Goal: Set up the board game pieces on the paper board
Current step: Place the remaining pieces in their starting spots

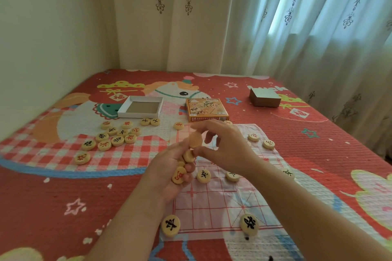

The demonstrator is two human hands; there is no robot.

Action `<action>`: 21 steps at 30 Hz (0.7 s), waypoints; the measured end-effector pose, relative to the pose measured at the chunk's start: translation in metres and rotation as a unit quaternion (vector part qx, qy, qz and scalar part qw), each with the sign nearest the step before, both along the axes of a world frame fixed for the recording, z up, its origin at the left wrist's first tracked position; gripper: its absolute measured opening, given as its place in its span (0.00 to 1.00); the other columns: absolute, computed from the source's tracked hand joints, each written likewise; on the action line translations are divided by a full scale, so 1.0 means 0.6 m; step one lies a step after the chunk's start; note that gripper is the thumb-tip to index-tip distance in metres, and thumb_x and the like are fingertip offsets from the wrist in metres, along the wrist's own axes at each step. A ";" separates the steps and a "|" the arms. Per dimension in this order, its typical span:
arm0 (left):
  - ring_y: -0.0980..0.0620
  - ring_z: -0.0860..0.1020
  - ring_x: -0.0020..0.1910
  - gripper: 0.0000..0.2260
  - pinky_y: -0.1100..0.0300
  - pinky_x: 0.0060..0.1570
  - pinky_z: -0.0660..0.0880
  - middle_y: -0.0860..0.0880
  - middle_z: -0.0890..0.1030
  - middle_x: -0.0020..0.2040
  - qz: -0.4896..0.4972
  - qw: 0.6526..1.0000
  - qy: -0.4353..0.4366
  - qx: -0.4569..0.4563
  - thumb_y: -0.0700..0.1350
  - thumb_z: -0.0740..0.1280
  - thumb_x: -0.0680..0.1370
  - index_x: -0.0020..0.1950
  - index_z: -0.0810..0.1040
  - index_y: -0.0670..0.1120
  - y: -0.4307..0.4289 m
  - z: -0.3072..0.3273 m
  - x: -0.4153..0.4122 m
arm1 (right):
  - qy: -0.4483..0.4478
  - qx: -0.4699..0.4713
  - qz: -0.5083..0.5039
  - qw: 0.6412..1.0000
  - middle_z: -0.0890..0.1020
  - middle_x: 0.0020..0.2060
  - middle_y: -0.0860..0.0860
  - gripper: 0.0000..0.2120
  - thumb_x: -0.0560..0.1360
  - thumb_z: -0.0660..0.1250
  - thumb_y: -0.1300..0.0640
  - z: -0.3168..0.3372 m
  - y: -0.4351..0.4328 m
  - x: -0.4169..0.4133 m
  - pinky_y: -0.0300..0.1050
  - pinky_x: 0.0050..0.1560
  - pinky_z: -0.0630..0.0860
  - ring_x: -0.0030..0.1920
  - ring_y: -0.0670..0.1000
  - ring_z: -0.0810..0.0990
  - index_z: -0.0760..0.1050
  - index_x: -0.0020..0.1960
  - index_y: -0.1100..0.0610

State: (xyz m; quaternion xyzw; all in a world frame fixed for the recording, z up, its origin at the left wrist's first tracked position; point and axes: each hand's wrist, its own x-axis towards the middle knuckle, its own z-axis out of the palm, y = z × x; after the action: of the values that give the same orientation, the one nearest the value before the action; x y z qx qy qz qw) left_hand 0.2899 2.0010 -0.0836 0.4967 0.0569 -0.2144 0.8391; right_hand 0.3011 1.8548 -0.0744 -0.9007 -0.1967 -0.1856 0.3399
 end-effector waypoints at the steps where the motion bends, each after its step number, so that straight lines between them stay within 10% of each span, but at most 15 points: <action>1: 0.58 0.68 0.20 0.07 0.70 0.17 0.61 0.48 0.74 0.32 0.002 1.000 -0.004 0.006 0.46 0.63 0.78 0.46 0.76 0.43 -0.001 -0.001 0.000 | -0.018 -0.010 0.005 1.000 0.78 0.43 0.43 0.18 0.66 0.75 0.58 -0.002 0.001 0.000 0.27 0.40 0.67 0.39 0.42 0.74 0.78 0.54 0.51; 21: 0.59 0.68 0.19 0.12 0.71 0.17 0.64 0.47 0.73 0.36 0.171 0.963 0.027 -0.207 0.49 0.57 0.81 0.46 0.75 0.44 0.042 -0.029 0.062 | 0.073 -0.196 -0.167 0.963 0.81 0.49 0.51 0.07 0.73 0.63 0.59 -0.024 0.025 0.208 0.44 0.44 0.71 0.49 0.54 0.77 0.76 0.49 0.54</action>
State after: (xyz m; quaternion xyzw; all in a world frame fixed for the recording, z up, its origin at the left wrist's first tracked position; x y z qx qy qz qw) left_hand 0.3270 2.0262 -0.1009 0.2891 0.1177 -0.0882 0.9459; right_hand 0.4256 1.8701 -0.0888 -0.9809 -0.0507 -0.1315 0.1341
